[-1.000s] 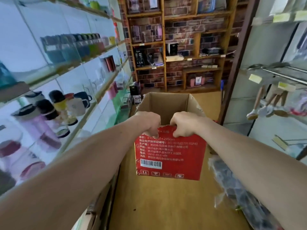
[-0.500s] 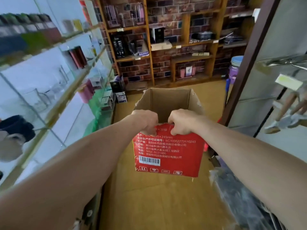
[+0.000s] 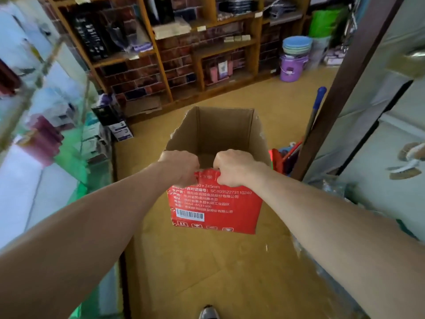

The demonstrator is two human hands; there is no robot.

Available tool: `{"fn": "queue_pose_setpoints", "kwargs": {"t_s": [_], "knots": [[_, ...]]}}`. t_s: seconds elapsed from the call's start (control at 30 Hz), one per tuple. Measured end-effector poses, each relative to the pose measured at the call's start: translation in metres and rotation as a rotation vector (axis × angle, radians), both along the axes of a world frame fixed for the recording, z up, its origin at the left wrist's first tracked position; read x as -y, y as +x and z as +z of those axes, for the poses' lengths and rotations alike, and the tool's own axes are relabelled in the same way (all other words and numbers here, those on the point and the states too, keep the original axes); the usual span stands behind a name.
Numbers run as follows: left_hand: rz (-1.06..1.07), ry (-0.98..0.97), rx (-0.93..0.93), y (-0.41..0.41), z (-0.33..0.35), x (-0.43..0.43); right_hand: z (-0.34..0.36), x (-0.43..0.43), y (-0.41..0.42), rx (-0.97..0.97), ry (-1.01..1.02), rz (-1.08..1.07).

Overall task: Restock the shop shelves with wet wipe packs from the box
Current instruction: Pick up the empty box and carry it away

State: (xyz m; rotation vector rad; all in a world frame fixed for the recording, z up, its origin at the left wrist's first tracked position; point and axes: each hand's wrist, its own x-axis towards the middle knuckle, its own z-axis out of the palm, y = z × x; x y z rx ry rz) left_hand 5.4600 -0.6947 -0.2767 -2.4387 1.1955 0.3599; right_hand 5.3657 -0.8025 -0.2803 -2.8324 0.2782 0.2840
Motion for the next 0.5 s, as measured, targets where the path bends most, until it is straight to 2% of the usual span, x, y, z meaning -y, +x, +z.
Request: {"fn": "queue_pose_setpoints", "kwargs": {"t_s": [0.17,0.5], "knots": [[-0.127,0.073,0.012,0.089,-0.033,0.023,-0.032,0.009,0.074,0.003,0.042,-0.107],[-0.272,0.142,-0.032,0.217,-0.116,0.083,-0.109,0.053,0.190,-0.069,0.112,-0.245]]}}
